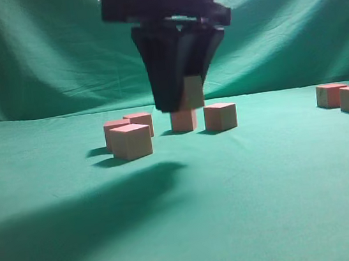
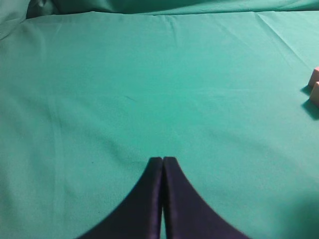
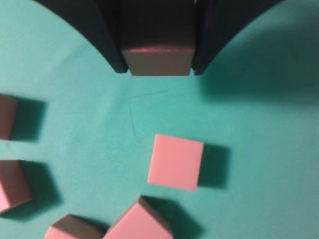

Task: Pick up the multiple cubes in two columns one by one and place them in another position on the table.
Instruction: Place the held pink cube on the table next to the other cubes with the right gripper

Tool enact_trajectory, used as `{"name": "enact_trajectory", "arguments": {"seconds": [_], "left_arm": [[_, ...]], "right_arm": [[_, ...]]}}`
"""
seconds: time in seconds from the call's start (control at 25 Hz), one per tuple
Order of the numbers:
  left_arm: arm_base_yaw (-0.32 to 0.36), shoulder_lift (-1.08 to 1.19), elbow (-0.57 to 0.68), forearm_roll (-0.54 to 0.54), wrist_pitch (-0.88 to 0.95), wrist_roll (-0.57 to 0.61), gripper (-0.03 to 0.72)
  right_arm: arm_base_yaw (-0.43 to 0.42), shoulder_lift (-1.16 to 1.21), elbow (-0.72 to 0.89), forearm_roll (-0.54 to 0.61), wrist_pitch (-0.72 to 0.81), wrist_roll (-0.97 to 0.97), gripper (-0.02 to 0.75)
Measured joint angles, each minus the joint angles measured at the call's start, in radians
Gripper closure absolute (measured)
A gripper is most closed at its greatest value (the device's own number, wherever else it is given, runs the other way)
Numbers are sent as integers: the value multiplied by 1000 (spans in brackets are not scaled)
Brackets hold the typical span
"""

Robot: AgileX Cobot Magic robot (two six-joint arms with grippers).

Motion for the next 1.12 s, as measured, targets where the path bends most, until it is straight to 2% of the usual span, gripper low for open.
{"name": "enact_trajectory", "arguments": {"seconds": [0.36, 1.12], "left_arm": [[0, 0, 0, 0, 0, 0, 688], [0, 0, 0, 0, 0, 0, 688]], "right_arm": [[21, 57, -4, -58, -57, -145, 479], [25, 123, -6, -63, -133, -147, 479]]}}
